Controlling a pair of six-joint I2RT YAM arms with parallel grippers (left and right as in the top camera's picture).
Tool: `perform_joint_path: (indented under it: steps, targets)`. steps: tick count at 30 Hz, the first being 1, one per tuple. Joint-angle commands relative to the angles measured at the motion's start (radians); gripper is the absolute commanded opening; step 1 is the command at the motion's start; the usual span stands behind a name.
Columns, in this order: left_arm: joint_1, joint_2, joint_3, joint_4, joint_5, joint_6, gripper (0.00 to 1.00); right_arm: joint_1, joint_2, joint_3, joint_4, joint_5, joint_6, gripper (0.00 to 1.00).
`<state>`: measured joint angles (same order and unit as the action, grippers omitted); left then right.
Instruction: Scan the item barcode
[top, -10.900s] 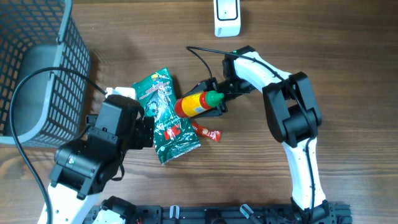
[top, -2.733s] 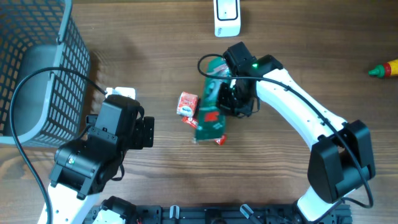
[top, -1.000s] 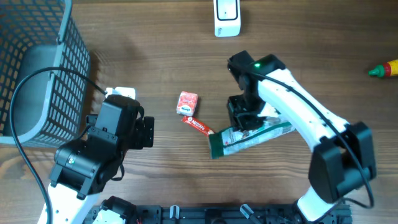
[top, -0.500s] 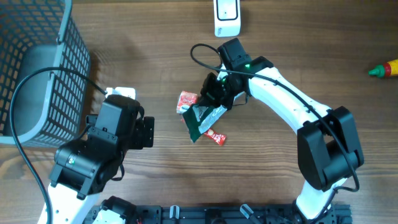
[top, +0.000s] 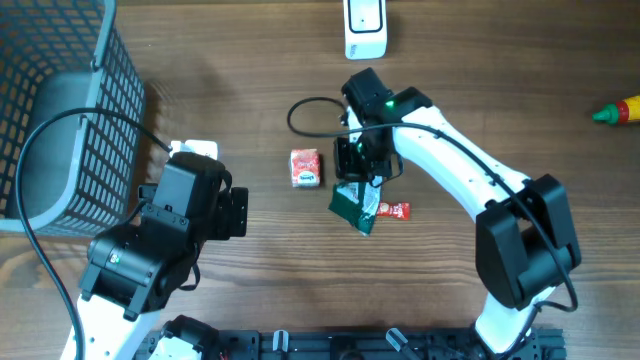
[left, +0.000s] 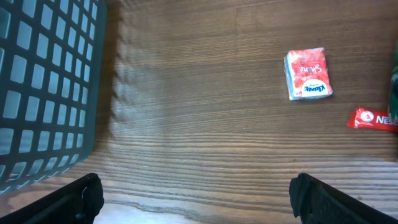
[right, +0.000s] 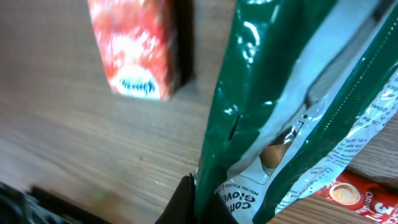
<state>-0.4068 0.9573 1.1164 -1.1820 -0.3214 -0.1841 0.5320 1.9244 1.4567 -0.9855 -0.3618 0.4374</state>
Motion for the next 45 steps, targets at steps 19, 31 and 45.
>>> perform_joint_path:
  steps: [19,31,45]
  targets:
    - [-0.001,-0.002,0.0,0.003,-0.009,0.012,1.0,0.02,-0.103,0.045,-0.158,0.124,-0.304,0.04]
    - [-0.001,-0.002,0.0,0.003,-0.009,0.012,1.0,0.021,-0.198,0.04,-0.101,0.232,-0.28,0.87]
    - [-0.001,-0.002,0.0,0.003,-0.009,0.012,1.0,-0.338,0.092,-0.006,0.167,-0.225,-0.521,1.0]
